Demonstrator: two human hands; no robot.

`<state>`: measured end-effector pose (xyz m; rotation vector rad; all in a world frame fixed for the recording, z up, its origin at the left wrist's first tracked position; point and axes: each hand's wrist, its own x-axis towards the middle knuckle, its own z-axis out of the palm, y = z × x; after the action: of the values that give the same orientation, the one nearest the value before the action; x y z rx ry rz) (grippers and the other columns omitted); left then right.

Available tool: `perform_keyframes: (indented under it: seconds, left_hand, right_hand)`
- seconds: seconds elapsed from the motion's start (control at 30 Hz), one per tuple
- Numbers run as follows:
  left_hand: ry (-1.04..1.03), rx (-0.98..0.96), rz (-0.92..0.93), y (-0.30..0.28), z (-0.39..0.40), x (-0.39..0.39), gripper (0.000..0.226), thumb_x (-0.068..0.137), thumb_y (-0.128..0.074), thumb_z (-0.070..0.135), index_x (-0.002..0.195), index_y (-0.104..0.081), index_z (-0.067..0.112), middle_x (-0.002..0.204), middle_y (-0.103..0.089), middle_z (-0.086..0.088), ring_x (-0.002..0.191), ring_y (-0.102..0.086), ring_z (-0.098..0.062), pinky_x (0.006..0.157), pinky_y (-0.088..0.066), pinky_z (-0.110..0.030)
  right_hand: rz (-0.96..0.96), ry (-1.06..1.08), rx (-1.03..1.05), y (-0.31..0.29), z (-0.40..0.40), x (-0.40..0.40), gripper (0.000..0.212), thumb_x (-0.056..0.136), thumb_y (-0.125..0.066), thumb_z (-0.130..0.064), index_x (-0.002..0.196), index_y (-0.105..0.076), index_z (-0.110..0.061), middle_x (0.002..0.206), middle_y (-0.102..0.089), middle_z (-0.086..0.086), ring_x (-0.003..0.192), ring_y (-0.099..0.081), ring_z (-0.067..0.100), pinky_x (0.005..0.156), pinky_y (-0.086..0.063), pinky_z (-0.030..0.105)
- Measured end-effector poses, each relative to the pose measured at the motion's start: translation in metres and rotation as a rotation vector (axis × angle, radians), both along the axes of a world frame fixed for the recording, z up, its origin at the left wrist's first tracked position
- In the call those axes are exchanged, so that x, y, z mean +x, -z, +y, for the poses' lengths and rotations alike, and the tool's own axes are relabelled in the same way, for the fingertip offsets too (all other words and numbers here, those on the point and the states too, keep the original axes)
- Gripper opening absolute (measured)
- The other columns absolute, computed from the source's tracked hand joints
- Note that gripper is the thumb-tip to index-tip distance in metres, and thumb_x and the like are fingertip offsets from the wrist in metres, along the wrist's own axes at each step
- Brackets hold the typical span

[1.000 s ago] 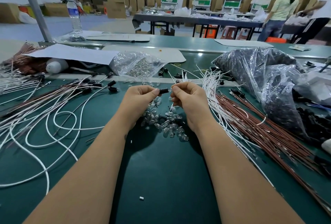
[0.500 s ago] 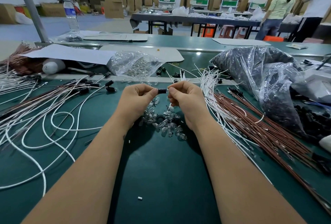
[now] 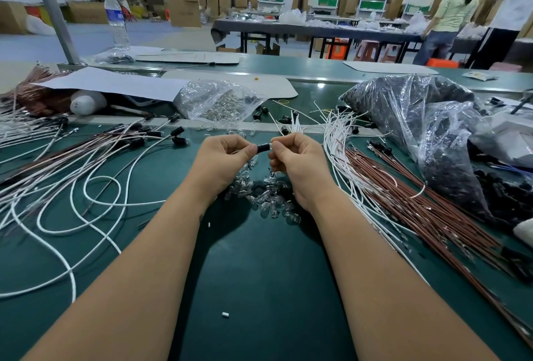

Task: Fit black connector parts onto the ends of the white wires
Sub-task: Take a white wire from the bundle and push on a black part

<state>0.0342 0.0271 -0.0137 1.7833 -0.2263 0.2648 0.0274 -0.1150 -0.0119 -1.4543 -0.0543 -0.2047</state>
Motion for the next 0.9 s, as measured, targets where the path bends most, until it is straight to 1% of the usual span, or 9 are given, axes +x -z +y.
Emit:
perform_keyframes:
  seconds: [0.2, 0.3, 0.43, 0.53, 0.6, 0.7, 0.8, 0.87, 0.9]
  left_hand:
    - [-0.008, 0.024, 0.005, 0.001, 0.000, 0.002, 0.017, 0.092, -0.063, 0.018, 0.076, -0.068, 0.015, 0.061, -0.050, -0.002, 0.049, -0.037, -0.007, 0.046, -0.030, -0.014]
    - [-0.019, -0.023, 0.040, 0.001, 0.006, 0.004, 0.015, 0.094, -0.060, 0.017, 0.082, -0.068, 0.018, 0.058, -0.049, 0.006, 0.045, -0.035, -0.006, 0.043, -0.029, -0.013]
    - [0.114, -0.270, 0.094, -0.003, 0.013, 0.008, 0.028, 0.096, -0.050, 0.005, 0.084, -0.067, 0.024, 0.063, -0.051, 0.010, 0.055, -0.038, -0.004, 0.053, -0.028, -0.018]
    - [0.246, -0.469, 0.103, -0.005, 0.014, 0.010, 0.036, 0.097, -0.042, 0.000, 0.083, -0.065, 0.024, 0.068, -0.055, 0.005, 0.062, -0.043, -0.006, 0.058, -0.033, -0.018]
    - [0.338, -0.567, 0.114, -0.005, 0.016, 0.010, 0.042, 0.095, -0.040, -0.001, 0.079, -0.068, 0.026, 0.071, -0.058, 0.004, 0.064, -0.046, -0.008, 0.060, -0.036, -0.017]
    - [0.434, -0.618, 0.100, -0.005, 0.019, 0.011, 0.035, 0.091, -0.043, 0.001, 0.081, -0.067, 0.023, 0.074, -0.058, 0.003, 0.067, -0.046, -0.009, 0.063, -0.034, -0.020]
    - [0.474, -0.638, 0.104, -0.006, 0.020, 0.010, 0.018, 0.087, -0.047, 0.005, 0.087, -0.060, 0.018, 0.075, -0.056, 0.002, 0.068, -0.044, -0.010, 0.066, -0.031, -0.023]
    - [0.456, -0.661, 0.117, -0.007, 0.021, 0.011, 0.015, 0.088, -0.047, 0.005, 0.088, -0.057, 0.016, 0.075, -0.054, 0.001, 0.067, -0.044, -0.010, 0.066, -0.032, -0.023]
    - [0.428, -0.679, 0.120, -0.008, 0.021, 0.011, 0.018, 0.091, -0.045, 0.004, 0.087, -0.057, 0.016, 0.074, -0.053, 0.001, 0.066, -0.044, -0.010, 0.065, -0.033, -0.023]
  right_hand:
    - [-0.001, 0.008, -0.007, -0.004, 0.002, 0.000, 0.011, 0.093, -0.056, -0.005, 0.083, -0.059, -0.009, 0.067, -0.060, 0.002, 0.055, -0.055, 0.007, 0.053, -0.048, 0.021]
    - [-0.014, 0.057, 0.078, -0.008, -0.003, -0.001, 0.010, 0.092, -0.056, -0.004, 0.086, -0.061, -0.009, 0.064, -0.060, 0.000, 0.054, -0.053, 0.007, 0.052, -0.046, 0.019]
    - [-0.014, 0.073, 0.158, -0.011, -0.010, -0.002, 0.008, 0.094, -0.056, -0.007, 0.089, -0.062, -0.008, 0.059, -0.058, 0.001, 0.048, -0.049, 0.009, 0.046, -0.041, 0.020]
    - [-0.044, 0.001, 0.165, -0.012, -0.007, -0.004, 0.009, 0.094, -0.059, -0.011, 0.093, -0.065, -0.003, 0.062, -0.061, 0.003, 0.054, -0.054, 0.011, 0.053, -0.047, 0.023]
    - [-0.040, -0.050, 0.174, -0.013, -0.005, -0.004, 0.007, 0.092, -0.060, -0.006, 0.094, -0.066, -0.003, 0.066, -0.064, 0.004, 0.059, -0.057, 0.013, 0.060, -0.050, 0.026]
    - [-0.031, -0.040, 0.149, -0.013, -0.006, -0.004, 0.009, 0.090, -0.060, 0.001, 0.095, -0.066, -0.004, 0.065, -0.065, 0.004, 0.059, -0.057, 0.013, 0.060, -0.051, 0.026]
    - [-0.045, 0.102, -0.091, -0.011, -0.007, -0.002, 0.014, 0.091, -0.059, -0.001, 0.104, -0.064, -0.003, 0.073, -0.065, 0.008, 0.063, -0.060, 0.015, 0.061, -0.056, 0.029]
    - [-0.101, 0.198, -0.427, -0.008, -0.006, -0.001, 0.029, 0.092, -0.057, -0.005, 0.120, -0.059, -0.012, 0.089, -0.064, 0.006, 0.075, -0.062, 0.016, 0.071, -0.057, 0.036]
    - [-0.157, 0.228, -0.599, -0.008, -0.005, -0.001, 0.036, 0.092, -0.057, -0.007, 0.127, -0.056, -0.016, 0.097, -0.062, 0.003, 0.082, -0.061, 0.016, 0.076, -0.056, 0.034]
